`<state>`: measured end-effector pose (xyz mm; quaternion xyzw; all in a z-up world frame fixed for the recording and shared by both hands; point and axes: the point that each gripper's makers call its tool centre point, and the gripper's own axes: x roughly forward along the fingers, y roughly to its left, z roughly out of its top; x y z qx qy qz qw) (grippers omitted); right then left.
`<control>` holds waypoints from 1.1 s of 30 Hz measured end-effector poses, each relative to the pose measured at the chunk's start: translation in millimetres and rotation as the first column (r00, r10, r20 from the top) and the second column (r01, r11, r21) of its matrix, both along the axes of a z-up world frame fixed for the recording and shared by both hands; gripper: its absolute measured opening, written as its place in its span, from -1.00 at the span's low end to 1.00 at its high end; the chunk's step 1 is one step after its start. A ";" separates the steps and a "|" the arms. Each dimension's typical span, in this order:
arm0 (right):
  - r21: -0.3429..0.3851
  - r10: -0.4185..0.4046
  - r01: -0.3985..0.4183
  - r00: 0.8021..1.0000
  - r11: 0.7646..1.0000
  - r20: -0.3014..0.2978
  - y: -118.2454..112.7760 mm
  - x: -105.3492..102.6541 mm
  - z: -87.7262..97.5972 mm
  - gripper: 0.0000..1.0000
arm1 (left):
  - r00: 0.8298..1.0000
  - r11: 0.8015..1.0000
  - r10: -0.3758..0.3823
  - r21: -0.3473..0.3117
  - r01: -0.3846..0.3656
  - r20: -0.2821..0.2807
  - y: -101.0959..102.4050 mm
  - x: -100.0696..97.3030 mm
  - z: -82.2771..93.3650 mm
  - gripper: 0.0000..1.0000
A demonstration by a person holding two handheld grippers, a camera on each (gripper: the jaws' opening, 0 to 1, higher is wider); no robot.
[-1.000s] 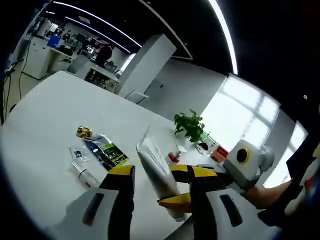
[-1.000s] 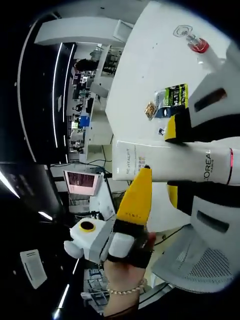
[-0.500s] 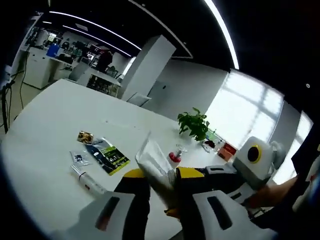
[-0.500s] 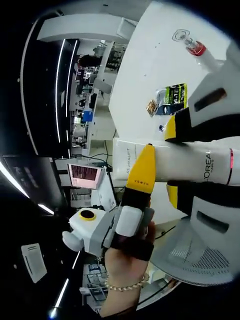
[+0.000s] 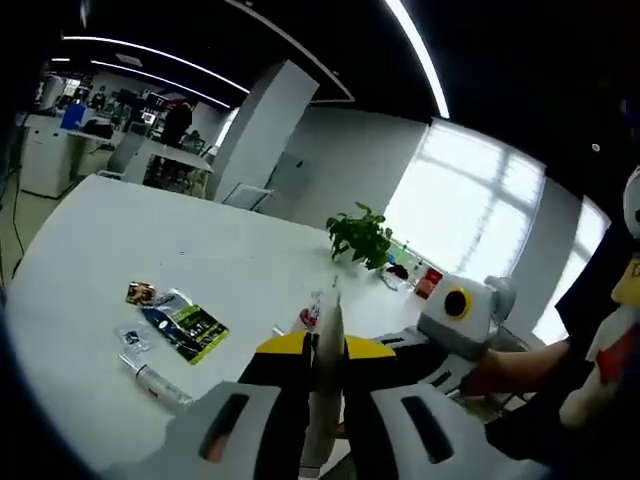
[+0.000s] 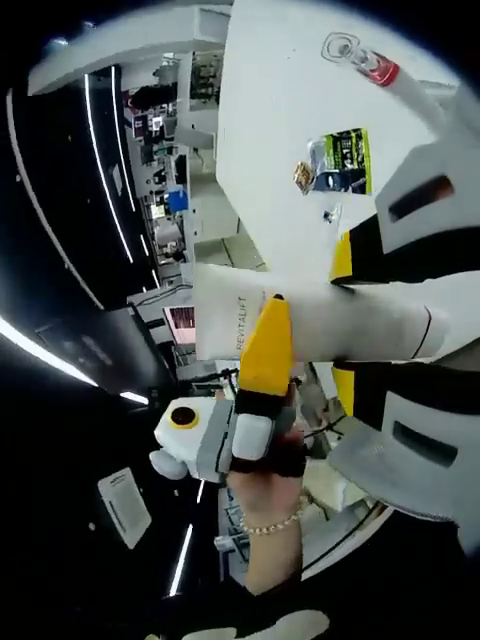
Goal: Arrange the skincare products in the storage area until every visible bottle or jar stands upright without overlapping.
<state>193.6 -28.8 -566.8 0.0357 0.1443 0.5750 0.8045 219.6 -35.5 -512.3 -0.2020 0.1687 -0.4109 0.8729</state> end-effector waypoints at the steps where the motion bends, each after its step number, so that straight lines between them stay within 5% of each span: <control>1: -0.013 0.034 -0.034 0.999 0.999 0.004 -1.3 -3.2 -1.9 -0.41 | 0.999 0.999 -0.034 -0.023 0.034 0.018 -4.7 -2.6 7.7 -0.89; 3: 0.061 0.069 -0.071 0.997 0.996 0.030 -4.0 -6.0 13.7 -0.42 | 0.994 0.996 -0.093 0.015 0.092 0.056 -11.7 -5.9 15.3 -0.89; 6: 0.067 0.141 -0.145 0.988 0.987 0.062 -10.8 -14.3 23.8 -0.44 | 0.976 0.981 -0.194 0.044 0.191 0.097 -28.4 -14.9 26.7 -0.89; 12: 0.170 0.241 -0.246 0.969 0.954 0.048 -28.3 -26.1 45.9 -0.47 | 0.911 0.924 -0.377 0.000 0.382 0.166 -60.0 -36.8 54.4 -0.89; 18: 0.181 0.245 -0.252 0.968 0.951 0.062 -37.2 -32.1 49.1 -0.58 | 0.897 0.914 -0.406 0.053 0.403 0.178 -76.9 -36.1 53.0 -0.87; 22: 0.138 0.228 -0.237 0.970 0.962 0.083 -40.5 -30.2 41.9 -0.61 | 0.893 0.919 -0.390 0.153 0.363 0.223 -80.1 -33.4 48.5 -0.78; 24: 0.112 0.225 -0.235 0.970 0.966 0.095 -39.8 -30.4 36.9 -0.62 | 0.886 0.889 -0.429 0.255 0.379 0.177 -79.2 -36.9 33.4 -0.72; 29: 0.096 0.235 -0.244 0.967 0.965 0.104 -39.6 -32.7 30.7 -0.62 | 0.858 0.832 -0.490 0.378 0.407 0.156 -80.5 -41.6 17.9 -0.66; 33: 0.101 0.226 -0.236 0.969 0.967 0.099 -40.0 -31.0 28.6 -0.62 | 0.850 0.820 -0.503 0.400 0.410 0.160 -87.1 -42.9 18.1 -0.65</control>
